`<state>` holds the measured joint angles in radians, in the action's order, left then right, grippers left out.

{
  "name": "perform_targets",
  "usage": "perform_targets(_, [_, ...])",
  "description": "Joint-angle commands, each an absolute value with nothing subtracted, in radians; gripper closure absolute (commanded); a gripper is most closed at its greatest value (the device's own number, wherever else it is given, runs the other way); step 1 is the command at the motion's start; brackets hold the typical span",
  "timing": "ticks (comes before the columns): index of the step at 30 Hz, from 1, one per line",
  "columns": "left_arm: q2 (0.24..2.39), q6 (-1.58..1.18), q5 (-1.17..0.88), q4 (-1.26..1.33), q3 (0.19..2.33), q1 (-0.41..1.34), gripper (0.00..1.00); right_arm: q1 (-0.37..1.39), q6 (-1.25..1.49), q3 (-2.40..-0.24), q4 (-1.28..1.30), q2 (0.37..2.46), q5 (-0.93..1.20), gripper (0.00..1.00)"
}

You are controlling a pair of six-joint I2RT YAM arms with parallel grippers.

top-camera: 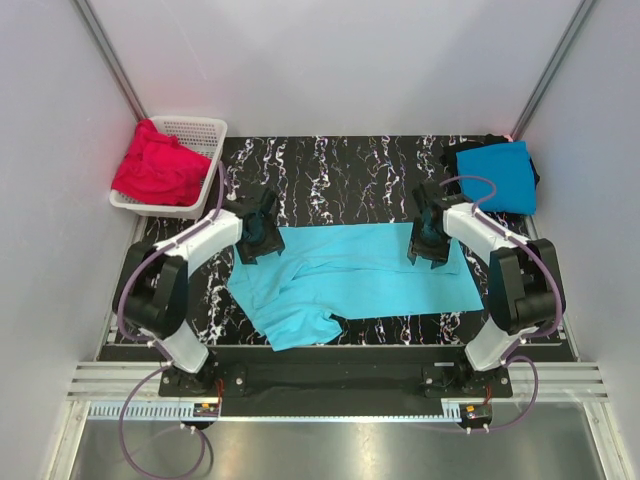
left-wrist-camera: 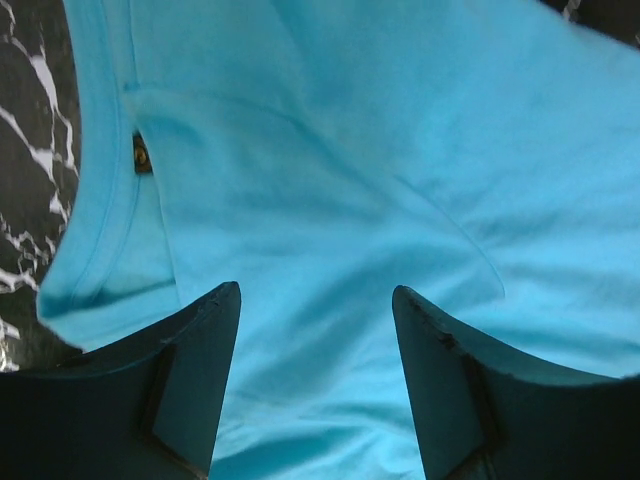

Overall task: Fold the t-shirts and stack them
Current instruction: Fold the tshirt

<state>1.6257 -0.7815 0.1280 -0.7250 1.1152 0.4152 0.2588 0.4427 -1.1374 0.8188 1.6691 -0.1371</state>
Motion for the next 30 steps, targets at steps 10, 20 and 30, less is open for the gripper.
perform_targets(10, [1.804,-0.721,0.014,-0.65,1.232,0.367,0.34,0.252,0.39,-1.177,0.712,1.746,-0.133,0.42])
perform_targets(20, [1.87,-0.749,0.017,-0.661,1.224,0.365,0.33,0.252,0.376,-1.203,0.678,1.89,-0.068,0.35])
perform_targets(30, [1.956,-0.739,0.026,-0.732,1.363,0.33,0.33,0.247,0.336,-1.386,0.751,2.054,-0.061,0.29])
